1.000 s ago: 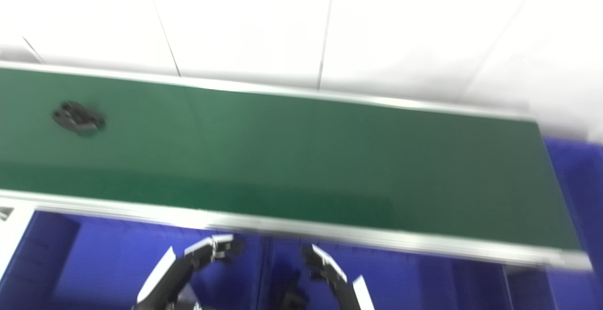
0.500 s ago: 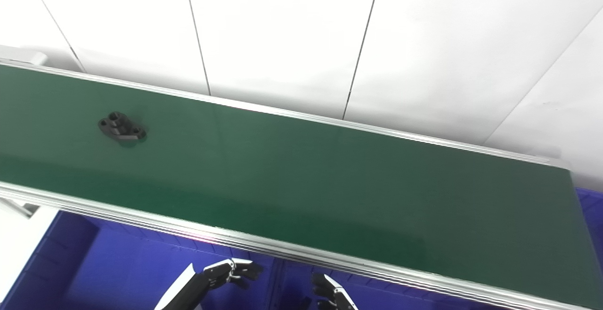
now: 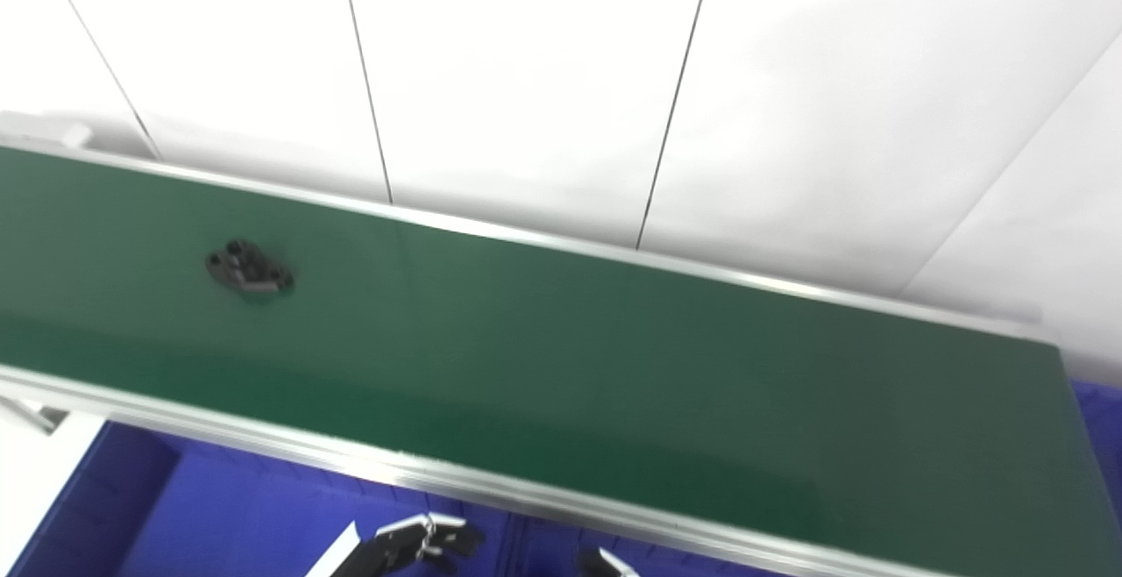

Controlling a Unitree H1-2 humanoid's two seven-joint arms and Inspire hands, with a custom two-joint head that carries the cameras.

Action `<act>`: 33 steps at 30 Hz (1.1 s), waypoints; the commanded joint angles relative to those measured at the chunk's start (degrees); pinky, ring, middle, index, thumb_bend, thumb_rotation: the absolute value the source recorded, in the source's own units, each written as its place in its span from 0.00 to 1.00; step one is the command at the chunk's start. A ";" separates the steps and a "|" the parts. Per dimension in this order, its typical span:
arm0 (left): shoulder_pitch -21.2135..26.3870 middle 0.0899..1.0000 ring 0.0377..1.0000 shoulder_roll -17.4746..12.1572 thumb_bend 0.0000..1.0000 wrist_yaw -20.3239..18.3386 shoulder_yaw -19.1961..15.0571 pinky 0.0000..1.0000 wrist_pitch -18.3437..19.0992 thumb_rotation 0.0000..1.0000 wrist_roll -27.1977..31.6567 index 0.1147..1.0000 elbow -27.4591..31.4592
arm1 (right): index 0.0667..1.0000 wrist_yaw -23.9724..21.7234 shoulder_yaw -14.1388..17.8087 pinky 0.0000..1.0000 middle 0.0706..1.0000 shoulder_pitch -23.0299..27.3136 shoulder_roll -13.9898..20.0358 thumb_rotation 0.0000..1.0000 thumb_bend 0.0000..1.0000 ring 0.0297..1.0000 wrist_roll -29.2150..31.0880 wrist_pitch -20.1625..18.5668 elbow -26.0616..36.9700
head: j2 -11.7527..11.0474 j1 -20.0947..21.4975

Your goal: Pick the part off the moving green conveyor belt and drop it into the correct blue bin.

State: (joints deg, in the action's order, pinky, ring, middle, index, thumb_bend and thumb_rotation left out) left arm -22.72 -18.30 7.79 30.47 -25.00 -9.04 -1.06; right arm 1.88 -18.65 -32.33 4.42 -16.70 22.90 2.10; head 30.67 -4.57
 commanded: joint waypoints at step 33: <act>2.53 0.74 0.66 -4.28 0.80 5.07 3.33 0.57 -1.93 0.32 1.31 0.66 -1.48 | 0.70 8.16 -3.75 0.57 0.70 1.51 -0.49 0.13 0.65 0.66 -3.25 4.00 -0.82 | -0.99 14.80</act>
State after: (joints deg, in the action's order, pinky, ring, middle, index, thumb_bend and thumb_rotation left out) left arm -20.59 -21.91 11.65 33.38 -25.00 -7.77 -3.09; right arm 9.00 -21.98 -30.80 3.91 -19.70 23.39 0.26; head 29.53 10.19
